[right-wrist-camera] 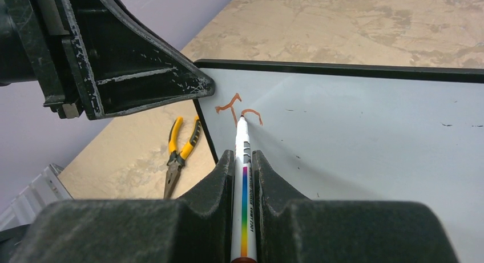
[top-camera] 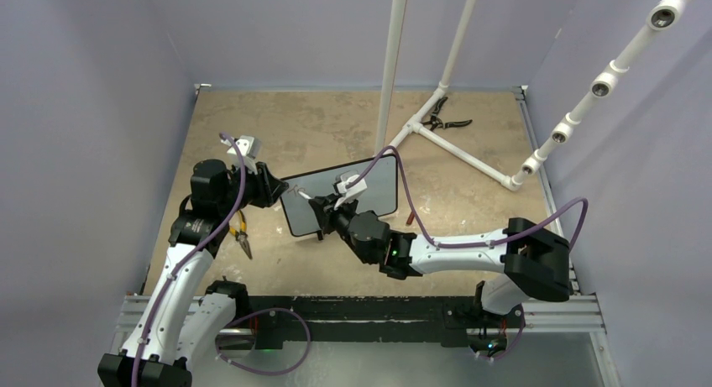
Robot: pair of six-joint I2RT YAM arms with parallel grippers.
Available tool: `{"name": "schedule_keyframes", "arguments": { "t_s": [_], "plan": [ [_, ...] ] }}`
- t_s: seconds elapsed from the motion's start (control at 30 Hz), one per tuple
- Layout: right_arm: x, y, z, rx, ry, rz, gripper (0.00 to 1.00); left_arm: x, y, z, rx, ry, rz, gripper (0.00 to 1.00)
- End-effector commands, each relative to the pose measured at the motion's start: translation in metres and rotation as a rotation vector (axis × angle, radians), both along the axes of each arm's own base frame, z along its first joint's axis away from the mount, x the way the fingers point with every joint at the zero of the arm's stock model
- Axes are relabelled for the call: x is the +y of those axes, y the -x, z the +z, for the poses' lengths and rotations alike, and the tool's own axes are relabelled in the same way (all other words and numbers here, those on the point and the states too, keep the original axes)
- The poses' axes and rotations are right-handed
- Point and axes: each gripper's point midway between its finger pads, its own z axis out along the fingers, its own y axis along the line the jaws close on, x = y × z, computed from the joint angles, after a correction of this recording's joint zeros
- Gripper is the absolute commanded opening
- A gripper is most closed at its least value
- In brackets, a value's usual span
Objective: Write a sentence on the whiteboard
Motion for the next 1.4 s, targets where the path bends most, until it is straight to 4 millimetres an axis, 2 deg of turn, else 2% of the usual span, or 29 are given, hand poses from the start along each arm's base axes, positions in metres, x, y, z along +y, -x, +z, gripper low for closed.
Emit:
{"name": "schedule_keyframes", "arguments": {
  "t_s": [0.0,0.23,0.73,0.9,1.03,1.2,1.37],
  "plan": [
    [0.000,-0.002,0.006,0.010,-0.022,-0.027,0.00,0.002,-0.003,0.009,-0.048,-0.008,0.003,0.12],
    [-0.010,-0.003,-0.004,0.045,-0.015,-0.060,0.00,0.002,-0.003,0.009,-0.050,-0.008,0.004,0.12],
    [-0.025,-0.010,0.021,0.005,-0.067,-0.129,0.00,0.002,-0.002,0.009,-0.051,-0.007,0.004,0.12],
    [-0.023,-0.009,0.028,-0.012,-0.075,-0.117,0.00,0.002,-0.002,0.009,-0.052,-0.007,0.002,0.12],
    [-0.020,-0.001,0.033,-0.034,-0.091,-0.052,0.00,0.002,-0.002,0.010,-0.053,-0.007,0.004,0.12],
    [-0.025,0.005,0.033,-0.042,-0.107,-0.019,0.00,0.002,-0.002,0.009,-0.051,-0.007,0.005,0.12],
    [-0.030,0.001,0.022,-0.007,-0.093,-0.063,0.00,0.002,-0.002,0.009,-0.050,-0.007,0.005,0.12]
  ]
}}
